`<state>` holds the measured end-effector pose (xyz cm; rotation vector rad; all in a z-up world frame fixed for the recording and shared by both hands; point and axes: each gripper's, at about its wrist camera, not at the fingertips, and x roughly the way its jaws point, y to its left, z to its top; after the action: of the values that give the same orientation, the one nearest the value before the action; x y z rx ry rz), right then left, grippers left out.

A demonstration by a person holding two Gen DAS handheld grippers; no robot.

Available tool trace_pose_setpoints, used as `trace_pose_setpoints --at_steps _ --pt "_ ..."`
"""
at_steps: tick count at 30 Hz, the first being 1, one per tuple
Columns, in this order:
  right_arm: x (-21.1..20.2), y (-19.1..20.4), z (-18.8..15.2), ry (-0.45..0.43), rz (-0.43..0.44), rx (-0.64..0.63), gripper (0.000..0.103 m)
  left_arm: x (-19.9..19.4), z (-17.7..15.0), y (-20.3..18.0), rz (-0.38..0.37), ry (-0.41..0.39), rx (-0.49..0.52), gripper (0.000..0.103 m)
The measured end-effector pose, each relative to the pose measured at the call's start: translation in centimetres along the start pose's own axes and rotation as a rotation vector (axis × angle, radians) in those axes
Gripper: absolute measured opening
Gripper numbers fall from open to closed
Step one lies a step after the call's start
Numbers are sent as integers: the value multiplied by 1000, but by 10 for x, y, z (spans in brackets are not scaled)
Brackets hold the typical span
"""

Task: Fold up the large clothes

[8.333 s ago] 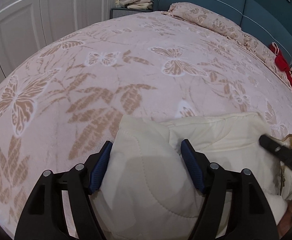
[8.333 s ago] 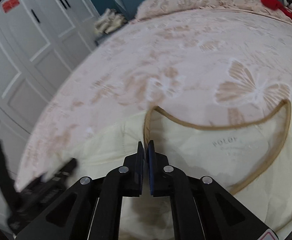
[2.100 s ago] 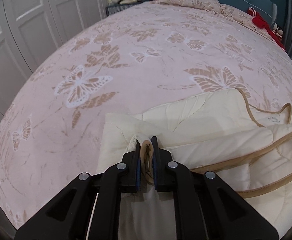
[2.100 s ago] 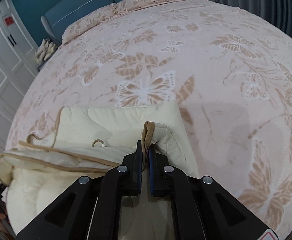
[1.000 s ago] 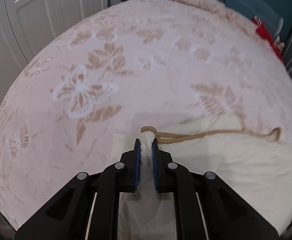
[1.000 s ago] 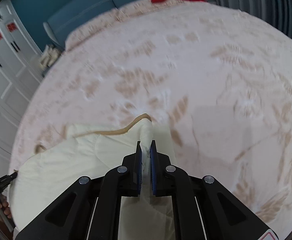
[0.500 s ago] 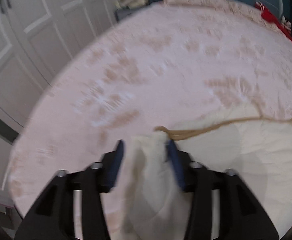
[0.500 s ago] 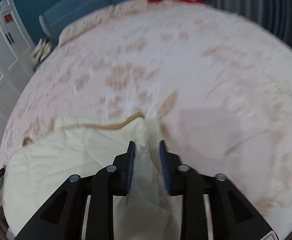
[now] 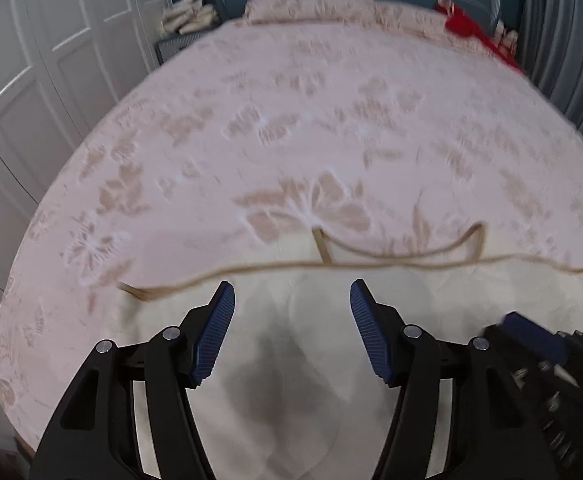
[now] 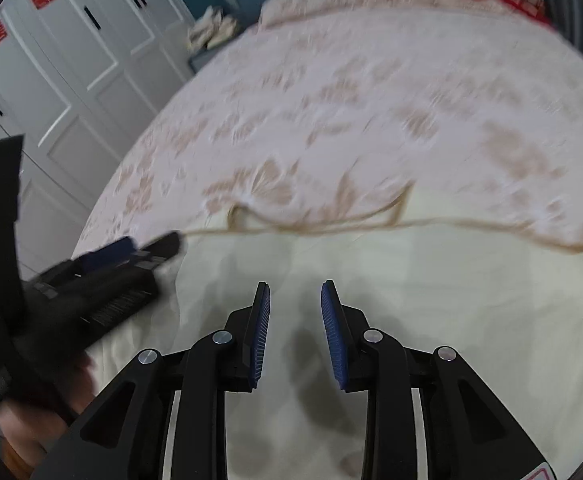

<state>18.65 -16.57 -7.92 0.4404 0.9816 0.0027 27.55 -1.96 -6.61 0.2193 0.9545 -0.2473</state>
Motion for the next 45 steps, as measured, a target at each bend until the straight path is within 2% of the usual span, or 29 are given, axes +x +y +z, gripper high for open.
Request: trace_pose_setpoints --at_steps 3,7,15,23,45 --pt "25 -2 2 39 -25 1 22 23 -9 -5 32 36 6 57" --pt "47 -8 -2 73 -43 3 11 42 -17 -6 35 64 -8 57" --pt "70 -8 -11 76 -76 -32 10 62 -27 -19 88 38 40 59" --pt "77 -8 -15 45 -89 -49 10 68 -30 -22 107 4 50 60" --pt "90 -10 -13 -23 -105 -41 8 73 -34 -20 110 -76 -10 61"
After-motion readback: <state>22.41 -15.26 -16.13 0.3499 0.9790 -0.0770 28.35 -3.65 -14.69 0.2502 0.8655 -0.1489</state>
